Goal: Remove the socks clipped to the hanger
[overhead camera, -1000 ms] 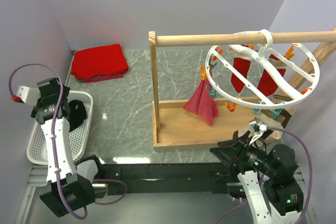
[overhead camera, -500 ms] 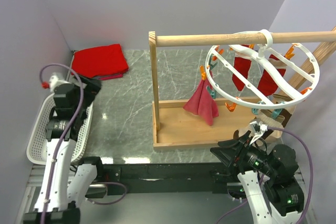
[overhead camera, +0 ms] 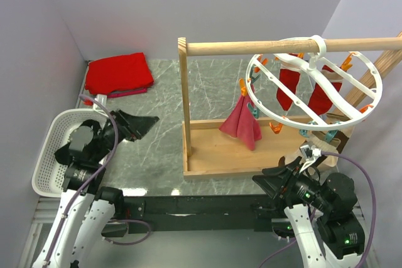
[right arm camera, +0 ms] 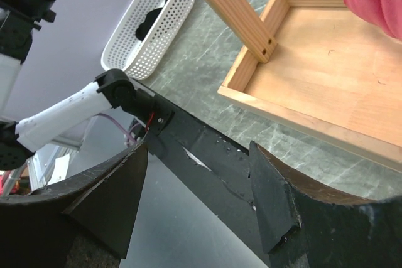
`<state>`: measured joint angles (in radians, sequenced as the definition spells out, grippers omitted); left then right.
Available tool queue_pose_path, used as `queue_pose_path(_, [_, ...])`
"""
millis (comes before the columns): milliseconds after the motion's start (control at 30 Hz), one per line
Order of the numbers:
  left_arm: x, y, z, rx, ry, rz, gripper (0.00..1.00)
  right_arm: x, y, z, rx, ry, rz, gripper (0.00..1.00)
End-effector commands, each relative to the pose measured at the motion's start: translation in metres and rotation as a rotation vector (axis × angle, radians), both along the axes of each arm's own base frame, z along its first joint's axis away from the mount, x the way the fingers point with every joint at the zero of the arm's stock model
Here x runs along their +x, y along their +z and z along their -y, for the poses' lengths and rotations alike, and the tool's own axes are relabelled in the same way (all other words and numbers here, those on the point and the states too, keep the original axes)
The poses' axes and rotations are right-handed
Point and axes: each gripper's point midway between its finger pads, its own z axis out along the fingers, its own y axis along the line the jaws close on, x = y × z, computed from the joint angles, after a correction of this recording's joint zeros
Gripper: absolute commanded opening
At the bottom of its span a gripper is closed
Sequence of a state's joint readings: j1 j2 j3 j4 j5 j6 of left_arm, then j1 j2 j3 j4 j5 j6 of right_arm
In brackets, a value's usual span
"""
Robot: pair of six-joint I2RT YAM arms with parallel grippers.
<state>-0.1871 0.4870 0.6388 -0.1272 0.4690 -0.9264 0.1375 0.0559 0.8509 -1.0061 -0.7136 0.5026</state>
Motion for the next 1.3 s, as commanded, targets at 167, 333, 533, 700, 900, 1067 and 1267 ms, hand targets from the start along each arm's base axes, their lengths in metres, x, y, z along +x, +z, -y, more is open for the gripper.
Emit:
queue_pose_path(167, [-0.079, 0.065, 0.039, -0.019, -0.392, 0.354, 0.81, 0.005, 0.013, 0.0, 0.01, -0.005, 0.037, 0.72])
queue_pose_path(333, [-0.087, 0.076, 0.062, -0.04, -0.497, 0.375, 0.81, 0.006, 0.012, 0.0, 0.013, -0.013, 0.026, 0.72])
queue_pose_path(533, [-0.096, 0.073, 0.113, -0.014, -0.514, 0.332, 0.8, 0.003, 0.017, 0.004, 0.001, -0.035, 0.034, 0.72])
queue_pose_path(700, [-0.124, 0.075, 0.161, -0.008, -0.523, 0.38, 0.81, -0.005, 0.022, 0.008, -0.017, -0.053, 0.043, 0.72])
queue_pose_path(900, [-0.141, 0.05, 0.226, 0.095, -0.489, 0.386, 0.92, -0.02, 0.036, 0.015, -0.032, -0.077, 0.101, 0.72])
queue_pose_path(1067, [-0.144, 0.013, 0.286, 0.267, -0.388, 0.438, 0.97, -0.028, 0.045, 0.028, -0.06, -0.156, 0.135, 0.73])
queue_pose_path(1267, [-0.151, 0.002, 0.343, 0.285, -0.339, 0.59, 0.96, -0.031, 0.067, 0.07, -0.044, -0.443, 0.166, 0.73])
